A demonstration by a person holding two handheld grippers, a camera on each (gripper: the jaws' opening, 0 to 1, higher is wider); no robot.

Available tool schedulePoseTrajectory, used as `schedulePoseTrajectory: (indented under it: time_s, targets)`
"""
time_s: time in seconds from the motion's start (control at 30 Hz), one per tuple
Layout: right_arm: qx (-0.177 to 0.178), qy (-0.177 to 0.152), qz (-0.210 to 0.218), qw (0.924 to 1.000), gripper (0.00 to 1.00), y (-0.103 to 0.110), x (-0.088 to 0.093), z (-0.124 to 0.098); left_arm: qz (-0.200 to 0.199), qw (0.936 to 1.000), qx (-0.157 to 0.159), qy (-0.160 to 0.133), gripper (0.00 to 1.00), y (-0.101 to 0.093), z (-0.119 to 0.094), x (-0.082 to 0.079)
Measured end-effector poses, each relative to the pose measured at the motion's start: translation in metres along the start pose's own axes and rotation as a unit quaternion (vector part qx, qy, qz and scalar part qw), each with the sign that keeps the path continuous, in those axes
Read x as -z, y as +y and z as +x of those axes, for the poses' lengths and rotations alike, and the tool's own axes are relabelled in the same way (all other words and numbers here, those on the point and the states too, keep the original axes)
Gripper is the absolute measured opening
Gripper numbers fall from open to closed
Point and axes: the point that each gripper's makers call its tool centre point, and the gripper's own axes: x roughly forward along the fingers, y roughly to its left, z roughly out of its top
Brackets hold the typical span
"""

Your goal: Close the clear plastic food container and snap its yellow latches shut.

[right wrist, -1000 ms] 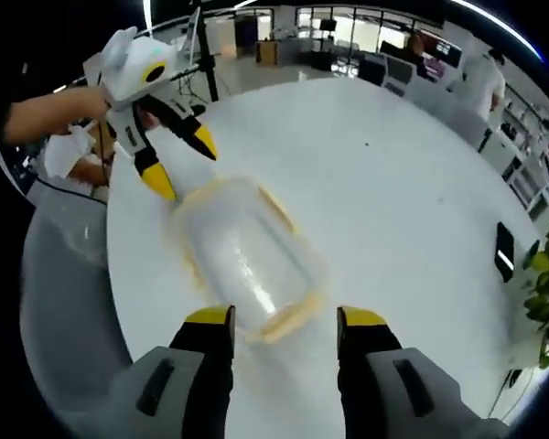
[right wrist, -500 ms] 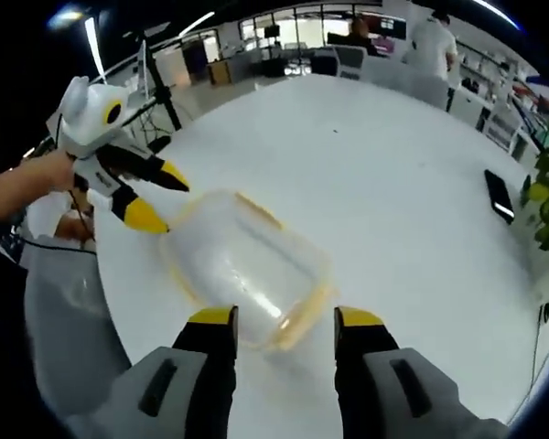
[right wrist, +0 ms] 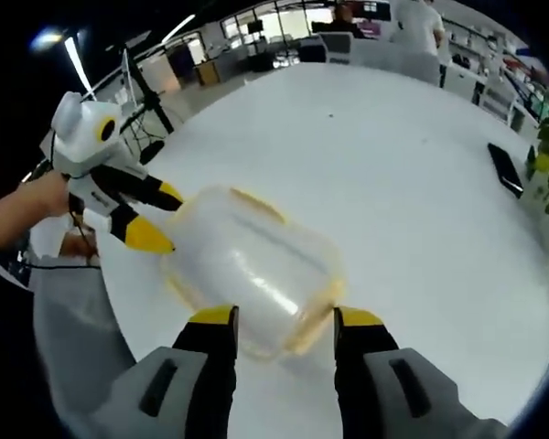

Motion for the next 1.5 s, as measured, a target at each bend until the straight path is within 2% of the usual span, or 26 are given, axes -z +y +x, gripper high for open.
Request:
schedulePoseTrajectory:
  time_s: [0.2, 0.37, 0.6, 0.67, 0.7, 0.73, 0.93, 1.5]
  targets:
    - [0.005, 0.002, 0.012, 0.9999, 0.4, 0.0014, -0.0007, 0.0014, -0.029, 0.9996, 0.002, 0.006, 0.38, -0.0009, 0.0031, 0.0022]
    - [0.011, 0.0, 0.022, 0.9997, 0.39, 0.0024, -0.0009, 0.0017, -0.028, 0.9996, -0.001, 0.008, 0.38, -0.0021, 0.0035, 0.0021]
    - [0.002, 0.004, 0.055, 0.9985, 0.36, 0.001, -0.0005, 0.0052, -0.039, 0.9992, -0.006, 0.007, 0.37, -0.0025, 0.0037, 0.0011]
    - [0.002, 0.003, 0.051, 0.9987, 0.35, 0.0006, -0.001, 0.006, -0.05, 0.9987, -0.006, 0.006, 0.35, -0.0023, 0.0029, 0.0007]
    - [-0.001, 0.004, 0.053, 0.9986, 0.35, 0.0004, -0.0004, 0.0068, -0.081, 0.9966, 0.004, 0.015, 0.35, -0.0066, 0.0052, 0.0033]
    - [-0.001, 0.004, 0.066, 0.9978, 0.35, 0.0001, -0.0002, 0.0062, -0.075, 0.9972, 0.002, 0.009, 0.35, -0.0037, 0.0065, 0.0005]
    - [0.005, -0.009, 0.074, 0.9972, 0.35, 0.0013, -0.0004, 0.0061, -0.08, 0.9968, 0.004, -0.002, 0.35, -0.0033, 0.007, 0.0011]
    - [0.01, -0.006, 0.083, 0.9965, 0.36, 0.0082, -0.0004, 0.0062, -0.073, 0.9973, 0.007, 0.008, 0.37, -0.0014, 0.0054, 0.0028]
